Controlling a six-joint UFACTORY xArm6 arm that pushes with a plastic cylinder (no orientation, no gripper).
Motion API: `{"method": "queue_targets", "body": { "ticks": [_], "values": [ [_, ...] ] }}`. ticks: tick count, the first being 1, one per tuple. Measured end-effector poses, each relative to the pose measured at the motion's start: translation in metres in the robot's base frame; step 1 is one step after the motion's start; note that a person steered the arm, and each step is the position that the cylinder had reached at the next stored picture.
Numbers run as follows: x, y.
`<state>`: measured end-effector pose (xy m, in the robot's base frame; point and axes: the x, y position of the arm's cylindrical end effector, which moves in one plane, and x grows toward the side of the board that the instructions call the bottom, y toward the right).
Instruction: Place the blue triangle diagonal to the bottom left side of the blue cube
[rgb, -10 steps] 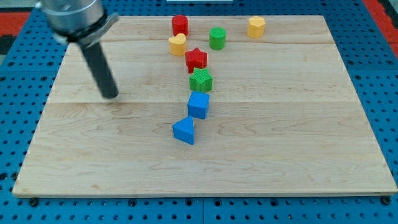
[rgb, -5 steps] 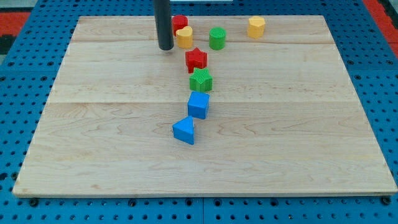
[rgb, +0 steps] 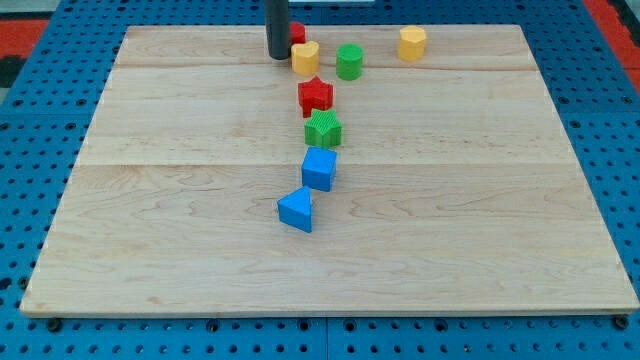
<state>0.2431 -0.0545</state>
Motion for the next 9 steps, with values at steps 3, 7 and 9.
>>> {"method": "queue_targets", "body": {
  "ticks": [3,7,9],
  "values": [
    [0.026,-0.024],
    [0.256,-0.058],
    [0.256,-0.075]
  ]
}}
